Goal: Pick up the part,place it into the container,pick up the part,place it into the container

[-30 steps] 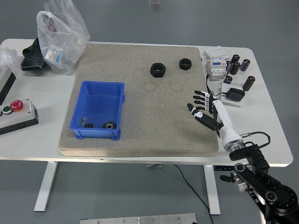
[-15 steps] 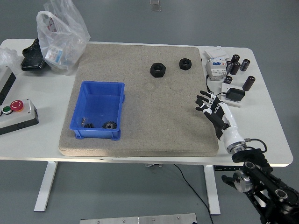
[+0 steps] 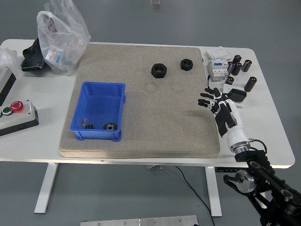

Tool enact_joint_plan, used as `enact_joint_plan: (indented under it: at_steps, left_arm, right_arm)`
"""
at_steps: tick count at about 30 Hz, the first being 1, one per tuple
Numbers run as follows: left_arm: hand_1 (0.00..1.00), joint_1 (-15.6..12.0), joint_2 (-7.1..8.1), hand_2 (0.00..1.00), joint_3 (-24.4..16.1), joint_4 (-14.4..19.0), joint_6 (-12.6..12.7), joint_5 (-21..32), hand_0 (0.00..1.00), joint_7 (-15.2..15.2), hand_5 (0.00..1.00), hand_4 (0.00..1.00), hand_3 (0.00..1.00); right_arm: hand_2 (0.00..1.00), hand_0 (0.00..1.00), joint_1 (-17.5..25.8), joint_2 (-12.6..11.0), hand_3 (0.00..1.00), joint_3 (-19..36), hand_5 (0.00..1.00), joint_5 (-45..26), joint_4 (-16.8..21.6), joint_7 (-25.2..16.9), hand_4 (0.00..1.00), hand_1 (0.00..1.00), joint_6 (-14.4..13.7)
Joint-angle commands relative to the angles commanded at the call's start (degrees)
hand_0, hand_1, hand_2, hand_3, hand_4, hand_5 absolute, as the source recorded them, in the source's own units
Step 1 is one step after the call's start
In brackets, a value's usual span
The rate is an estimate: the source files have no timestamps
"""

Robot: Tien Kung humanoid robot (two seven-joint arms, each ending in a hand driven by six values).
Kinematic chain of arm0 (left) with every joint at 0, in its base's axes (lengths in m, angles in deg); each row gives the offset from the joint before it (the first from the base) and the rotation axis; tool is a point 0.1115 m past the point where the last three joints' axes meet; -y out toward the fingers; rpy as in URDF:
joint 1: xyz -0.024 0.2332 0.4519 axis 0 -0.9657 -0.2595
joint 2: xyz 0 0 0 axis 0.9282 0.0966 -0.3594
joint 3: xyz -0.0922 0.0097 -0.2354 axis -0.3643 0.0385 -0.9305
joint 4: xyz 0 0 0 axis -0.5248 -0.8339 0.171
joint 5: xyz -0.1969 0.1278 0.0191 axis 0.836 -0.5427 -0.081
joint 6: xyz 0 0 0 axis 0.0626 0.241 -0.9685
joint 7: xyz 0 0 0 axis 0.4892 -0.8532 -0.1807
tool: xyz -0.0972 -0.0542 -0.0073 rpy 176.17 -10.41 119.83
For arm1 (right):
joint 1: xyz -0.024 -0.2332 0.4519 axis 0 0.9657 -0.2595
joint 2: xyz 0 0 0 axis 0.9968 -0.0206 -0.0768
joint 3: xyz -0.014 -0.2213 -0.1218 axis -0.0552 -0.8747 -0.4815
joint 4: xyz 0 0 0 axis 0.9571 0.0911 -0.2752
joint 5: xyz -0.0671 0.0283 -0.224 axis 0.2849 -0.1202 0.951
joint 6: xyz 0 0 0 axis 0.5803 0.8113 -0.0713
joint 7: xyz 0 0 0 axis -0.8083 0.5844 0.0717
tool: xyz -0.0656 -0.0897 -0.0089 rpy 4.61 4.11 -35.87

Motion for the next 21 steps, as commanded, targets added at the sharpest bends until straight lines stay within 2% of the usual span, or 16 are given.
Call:
enact_joint_plan:
  at_steps: [1,2,10,13,14,19,20,21]
  left_arm:
    - [0.632,0.0,-0.01,0.612,0.0,0.0,0.0,0.0,0.654,0.0,0.240,0.662,0.689]
    - [0.632,0.0,-0.01,0.612,0.0,0.0,0.0,0.0,0.654,0.0,0.241,0.662,0.689]
    - [0.632,0.2,-0.07,0.612,0.1,0.0,0.0,0.0,0.654,0.1,0.240,0.662,0.690]
    - [0.632,0.2,-0.13,0.612,0.0,0.0,0.0,0.0,0.654,0.1,0.240,0.662,0.690]
    - [0.632,0.3,-0.14,0.612,0.0,0.0,0.0,0.1,0.654,0.1,0.239,0.662,0.690]
    - [0.632,0.4,-0.17,0.612,0.1,0.0,0.0,0.2,0.654,0.1,0.239,0.662,0.690]
    - [0.631,0.4,-0.18,0.612,0.1,0.0,0.0,0.1,0.654,0.1,0.239,0.662,0.690]
    - [0.631,0.4,-0.17,0.612,0.1,0.0,0.0,0.1,0.654,0.1,0.239,0.662,0.690]
  right_arm:
    - [0.540,0.569,-0.1,0.0,0.517,-0.1,0.730,-0.2,-0.2,-0.4,0.902,0.536,0.0]
    - [0.587,0.638,-0.2,0.0,0.389,-0.2,0.758,-0.4,-0.4,-0.9,0.910,0.609,-0.1]
    - [0.601,0.643,-0.5,0.4,0.403,-1.1,0.765,0.6,-1.5,-5.4,0.907,0.618,-2.8]
    - [0.601,0.643,-0.6,0.6,0.403,-1.2,0.765,1.8,-1.3,-5.9,0.907,0.618,-3.5]
    - [0.598,0.644,-0.6,0.6,0.446,-1.2,0.838,2.0,-1.3,-5.9,0.923,0.616,-3.6]
    - [0.598,0.644,-0.6,0.6,0.446,-0.9,0.838,2.4,-1.2,-5.8,0.923,0.616,-3.6]
    - [0.601,0.644,-0.6,0.7,0.481,-0.8,0.998,2.3,-1.2,-5.8,0.970,0.617,-3.6]
    - [0.601,0.644,-0.6,0.7,0.481,-0.6,0.998,2.3,-1.2,-5.7,0.970,0.617,-3.6]
